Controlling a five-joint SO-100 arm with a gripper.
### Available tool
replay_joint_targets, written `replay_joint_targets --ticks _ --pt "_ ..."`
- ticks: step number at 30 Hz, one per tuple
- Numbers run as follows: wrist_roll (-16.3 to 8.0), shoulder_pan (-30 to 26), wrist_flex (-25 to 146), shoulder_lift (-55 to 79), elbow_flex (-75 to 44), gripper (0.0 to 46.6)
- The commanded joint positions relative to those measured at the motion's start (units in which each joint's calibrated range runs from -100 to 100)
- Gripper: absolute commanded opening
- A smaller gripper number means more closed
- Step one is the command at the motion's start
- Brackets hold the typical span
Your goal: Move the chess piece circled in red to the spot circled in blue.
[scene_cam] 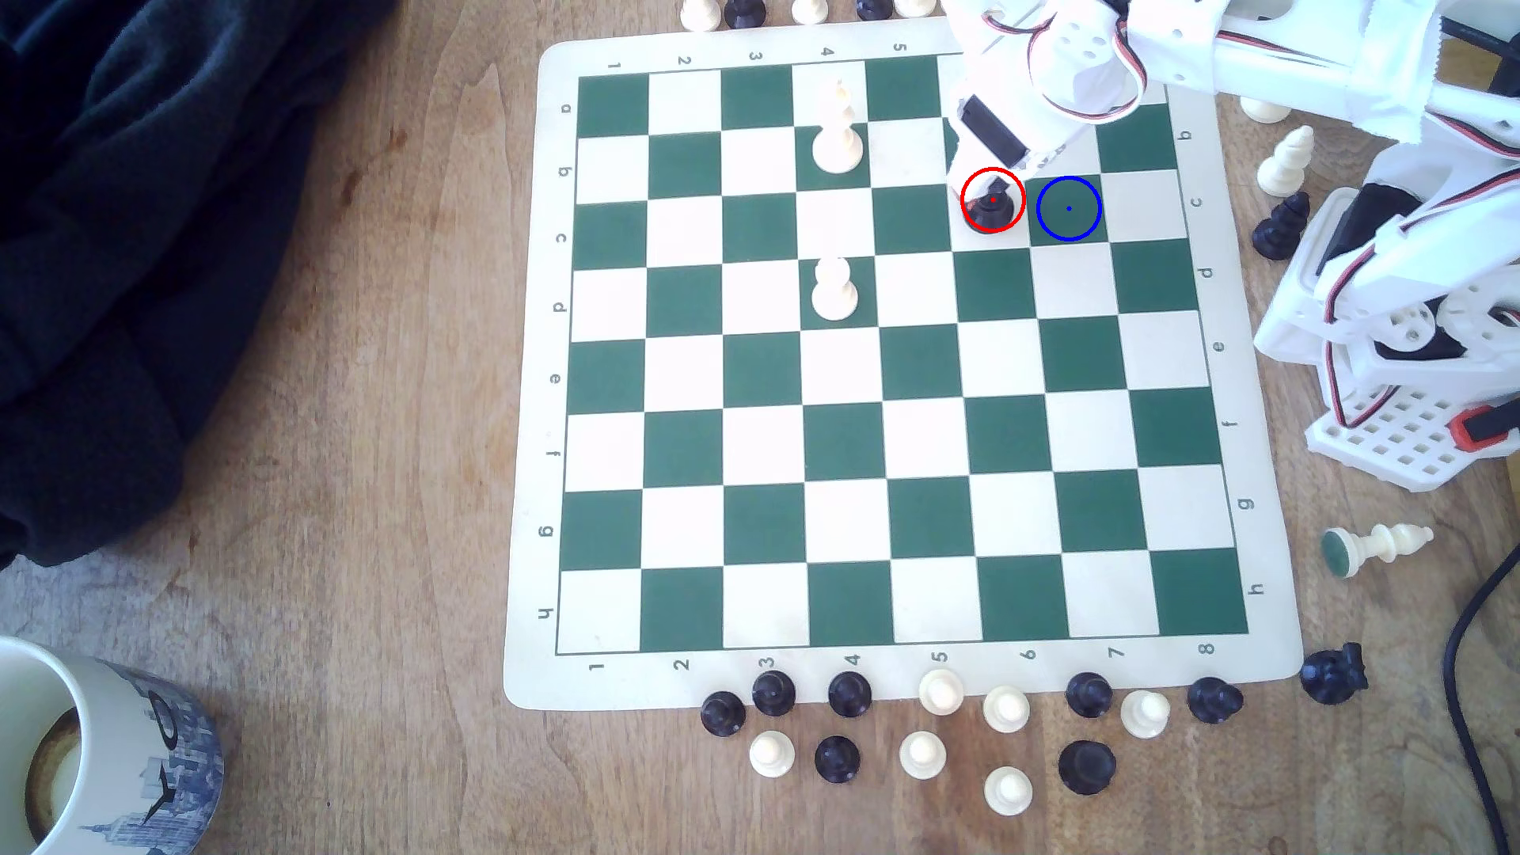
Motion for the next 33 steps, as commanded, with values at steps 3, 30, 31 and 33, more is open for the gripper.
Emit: replay_joint_targets --ticks 3,30,31,33 --pt "-0.1 0.5 -0.8 -1.3 -0.9 6.7" --pt "0.2 0.0 11.3 -16.1 -3.0 0.2" --pt "0.2 0.5 11.1 -16.4 -2.5 0.2" --pt "0.4 1.5 11.0 -16.9 -1.6 0.2"
